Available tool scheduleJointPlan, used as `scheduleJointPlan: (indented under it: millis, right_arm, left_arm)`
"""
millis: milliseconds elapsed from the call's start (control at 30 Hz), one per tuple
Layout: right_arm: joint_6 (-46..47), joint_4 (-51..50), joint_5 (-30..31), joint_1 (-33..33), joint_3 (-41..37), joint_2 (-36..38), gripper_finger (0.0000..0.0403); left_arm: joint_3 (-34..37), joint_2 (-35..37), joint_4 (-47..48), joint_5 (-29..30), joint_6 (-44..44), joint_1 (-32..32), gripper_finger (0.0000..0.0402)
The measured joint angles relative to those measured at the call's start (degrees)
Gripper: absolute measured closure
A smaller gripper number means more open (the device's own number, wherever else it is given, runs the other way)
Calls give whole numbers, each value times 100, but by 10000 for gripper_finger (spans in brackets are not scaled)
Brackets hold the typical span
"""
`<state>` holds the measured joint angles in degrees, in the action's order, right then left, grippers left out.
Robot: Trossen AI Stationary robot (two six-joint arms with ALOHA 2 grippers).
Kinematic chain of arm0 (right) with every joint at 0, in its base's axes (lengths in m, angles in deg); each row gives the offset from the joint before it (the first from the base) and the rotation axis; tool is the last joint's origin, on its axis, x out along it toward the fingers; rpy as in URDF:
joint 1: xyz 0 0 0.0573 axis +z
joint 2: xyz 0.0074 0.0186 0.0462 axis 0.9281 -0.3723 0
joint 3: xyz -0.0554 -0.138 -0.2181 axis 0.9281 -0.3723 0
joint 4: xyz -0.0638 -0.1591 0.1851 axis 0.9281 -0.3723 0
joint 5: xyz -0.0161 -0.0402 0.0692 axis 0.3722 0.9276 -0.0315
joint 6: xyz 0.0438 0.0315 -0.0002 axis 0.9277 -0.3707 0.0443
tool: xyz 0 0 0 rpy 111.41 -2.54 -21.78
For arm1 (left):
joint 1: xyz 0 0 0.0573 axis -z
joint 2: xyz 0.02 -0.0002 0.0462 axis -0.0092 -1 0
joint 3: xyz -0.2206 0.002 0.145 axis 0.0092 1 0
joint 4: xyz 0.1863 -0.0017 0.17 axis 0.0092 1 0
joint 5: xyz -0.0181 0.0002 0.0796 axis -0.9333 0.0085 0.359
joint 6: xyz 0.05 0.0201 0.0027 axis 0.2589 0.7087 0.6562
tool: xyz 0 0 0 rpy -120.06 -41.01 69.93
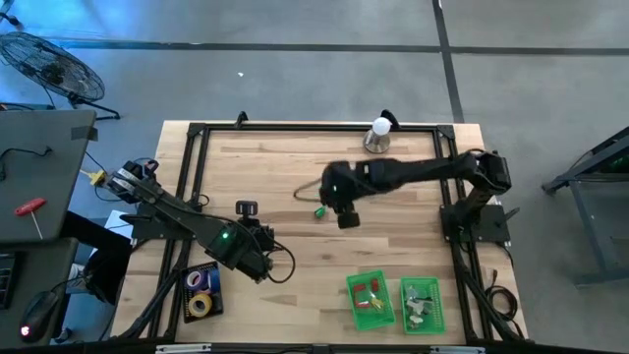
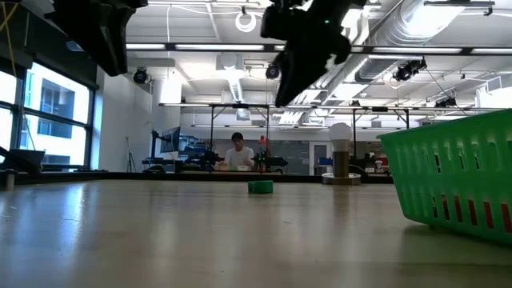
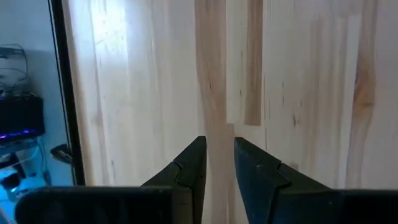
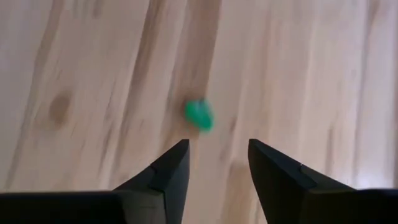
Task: Pick and place Stapler, Stapler remover, tape
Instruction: Put the green stapler into the left green bin
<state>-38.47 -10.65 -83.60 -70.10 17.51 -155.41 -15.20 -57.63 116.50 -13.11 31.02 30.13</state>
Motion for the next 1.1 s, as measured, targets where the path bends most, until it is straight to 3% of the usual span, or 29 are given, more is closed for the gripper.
scheduleJointPlan:
  millis: [167, 333, 500, 700, 1100]
  right_arm:
    - [-568, 819, -683, -352, 0, -14, 245]
    - [-1004, 1151, -1079, -513, 0, -296, 237]
    - [-1576, 1239, -1029, -529, 0, -734, 227]
    - [-1696, 1281, -1046, -548, 0, -1113, 224]
    - [-1676, 988, -1071, -555, 0, -1613, 224]
  left_arm:
    - [0, 0, 579, -142, -48, 11, 325]
    - [0, 208, 1438, -136, -746, 11, 325]
    - [0, 748, 1186, -91, -894, 11, 325]
    - [0, 1132, 1175, 443, -1205, 11, 325]
    - [0, 1198, 1141, 795, -1125, 11, 325]
